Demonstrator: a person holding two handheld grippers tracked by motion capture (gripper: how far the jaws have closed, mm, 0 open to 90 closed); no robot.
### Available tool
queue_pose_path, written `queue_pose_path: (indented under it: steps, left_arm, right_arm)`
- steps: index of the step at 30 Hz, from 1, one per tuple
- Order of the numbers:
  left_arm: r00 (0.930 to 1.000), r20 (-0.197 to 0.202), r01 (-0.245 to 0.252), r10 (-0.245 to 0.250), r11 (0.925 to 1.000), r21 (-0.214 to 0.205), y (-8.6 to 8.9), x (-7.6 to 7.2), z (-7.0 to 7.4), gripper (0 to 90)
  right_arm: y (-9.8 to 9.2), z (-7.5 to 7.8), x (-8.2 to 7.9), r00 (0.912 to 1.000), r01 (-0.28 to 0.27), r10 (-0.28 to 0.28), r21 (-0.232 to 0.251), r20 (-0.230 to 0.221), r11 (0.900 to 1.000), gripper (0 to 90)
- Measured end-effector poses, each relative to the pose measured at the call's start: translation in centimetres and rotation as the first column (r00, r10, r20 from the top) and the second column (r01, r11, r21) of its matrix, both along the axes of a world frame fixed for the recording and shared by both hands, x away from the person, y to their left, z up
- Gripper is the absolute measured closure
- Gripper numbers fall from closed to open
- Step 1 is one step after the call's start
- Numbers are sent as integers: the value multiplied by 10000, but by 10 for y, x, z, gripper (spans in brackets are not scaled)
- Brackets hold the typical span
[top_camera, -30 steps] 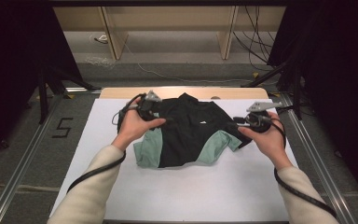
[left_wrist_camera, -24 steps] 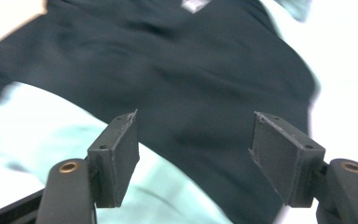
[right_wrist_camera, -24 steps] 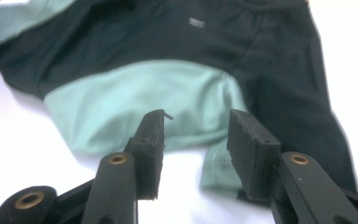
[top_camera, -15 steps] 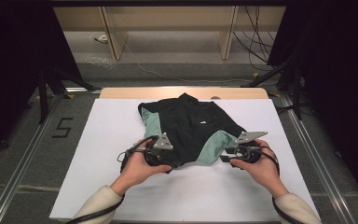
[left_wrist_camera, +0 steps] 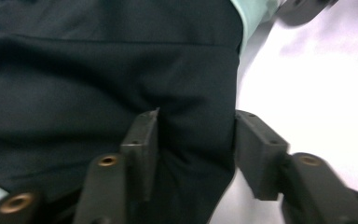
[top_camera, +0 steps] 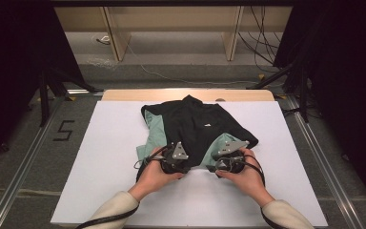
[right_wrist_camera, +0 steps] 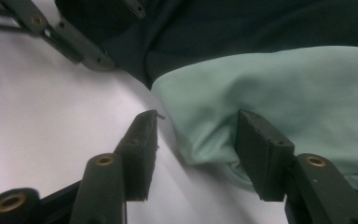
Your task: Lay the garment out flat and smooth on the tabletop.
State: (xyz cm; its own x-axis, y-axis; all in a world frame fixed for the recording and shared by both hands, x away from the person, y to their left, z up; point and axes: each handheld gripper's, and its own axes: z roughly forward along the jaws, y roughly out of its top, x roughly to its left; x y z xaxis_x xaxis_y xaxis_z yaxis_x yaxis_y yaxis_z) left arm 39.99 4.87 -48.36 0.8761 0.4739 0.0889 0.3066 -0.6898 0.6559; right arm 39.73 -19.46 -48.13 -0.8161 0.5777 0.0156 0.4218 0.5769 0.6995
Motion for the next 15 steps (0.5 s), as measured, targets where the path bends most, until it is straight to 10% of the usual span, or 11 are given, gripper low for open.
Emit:
queue_pose_path:
  steps: [8, 15]
  left_arm:
    - [9993, -228, -311, 308, 9994, -121, -1, 3, 2, 830]
    - [9987, -422, -300, 284, 9988, -374, 4, -10, 28, 847]
  right_arm:
    - [8, 0, 8, 9998, -141, 150, -798, 110, 9967, 812]
    - [-4, 19, 1, 9991, -369, 362, -330, -208, 9988, 840]
